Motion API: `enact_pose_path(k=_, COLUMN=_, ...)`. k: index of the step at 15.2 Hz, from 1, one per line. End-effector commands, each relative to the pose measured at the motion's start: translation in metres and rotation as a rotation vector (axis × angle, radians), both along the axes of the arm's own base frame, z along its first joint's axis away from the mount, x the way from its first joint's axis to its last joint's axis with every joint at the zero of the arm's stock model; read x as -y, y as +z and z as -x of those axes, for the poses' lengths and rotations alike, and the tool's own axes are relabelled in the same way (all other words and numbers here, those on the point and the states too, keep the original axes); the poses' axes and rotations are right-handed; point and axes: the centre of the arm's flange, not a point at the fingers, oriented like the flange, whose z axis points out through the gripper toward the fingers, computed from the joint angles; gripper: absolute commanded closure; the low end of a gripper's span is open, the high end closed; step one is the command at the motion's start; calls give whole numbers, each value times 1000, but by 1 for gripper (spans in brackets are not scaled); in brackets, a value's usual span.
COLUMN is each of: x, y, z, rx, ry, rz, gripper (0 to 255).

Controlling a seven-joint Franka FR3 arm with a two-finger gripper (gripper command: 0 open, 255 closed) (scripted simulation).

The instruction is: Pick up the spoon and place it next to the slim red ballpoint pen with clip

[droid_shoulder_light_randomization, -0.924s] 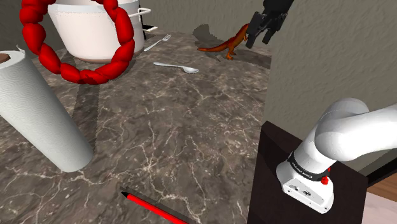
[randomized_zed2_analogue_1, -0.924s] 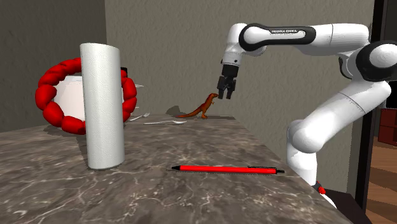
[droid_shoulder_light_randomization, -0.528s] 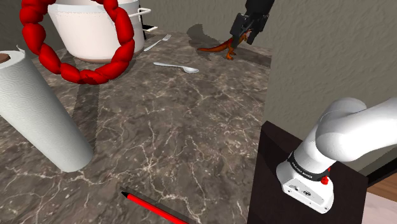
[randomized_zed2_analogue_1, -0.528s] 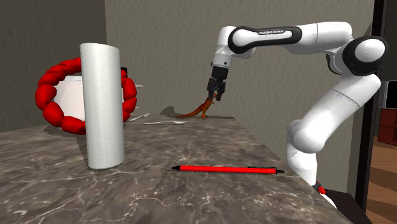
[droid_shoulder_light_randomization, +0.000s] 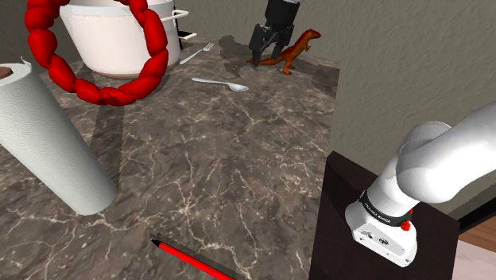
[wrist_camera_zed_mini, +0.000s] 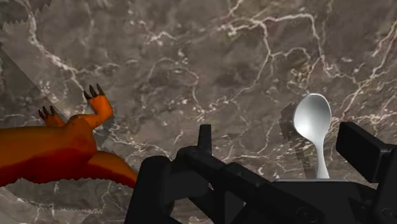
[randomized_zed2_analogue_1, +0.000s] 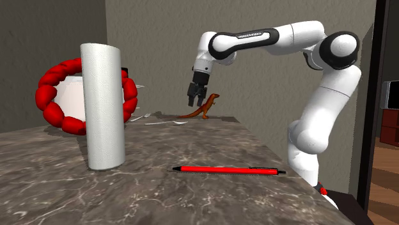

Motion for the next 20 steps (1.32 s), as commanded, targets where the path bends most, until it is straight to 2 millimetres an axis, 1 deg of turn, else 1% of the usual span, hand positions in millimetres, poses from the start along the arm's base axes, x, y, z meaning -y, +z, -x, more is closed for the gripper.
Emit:
enact_pose_path(k=1, x=-14, y=-7, z=-21, rx=2, ry=29, rz=-10, gripper=0)
enact_pose_path(k=10, x=-85, y=-28, z=-105, rx=12, ry=154, rz=-51, gripper=0)
enact_pose_path(k=17, x=-91, y=-64, z=-113, rx=12, ry=154, rz=-51, gripper=0)
enact_pose_path(k=20, x=-91, y=-67, z=-113, rx=12, ry=154, rz=-51, gripper=0)
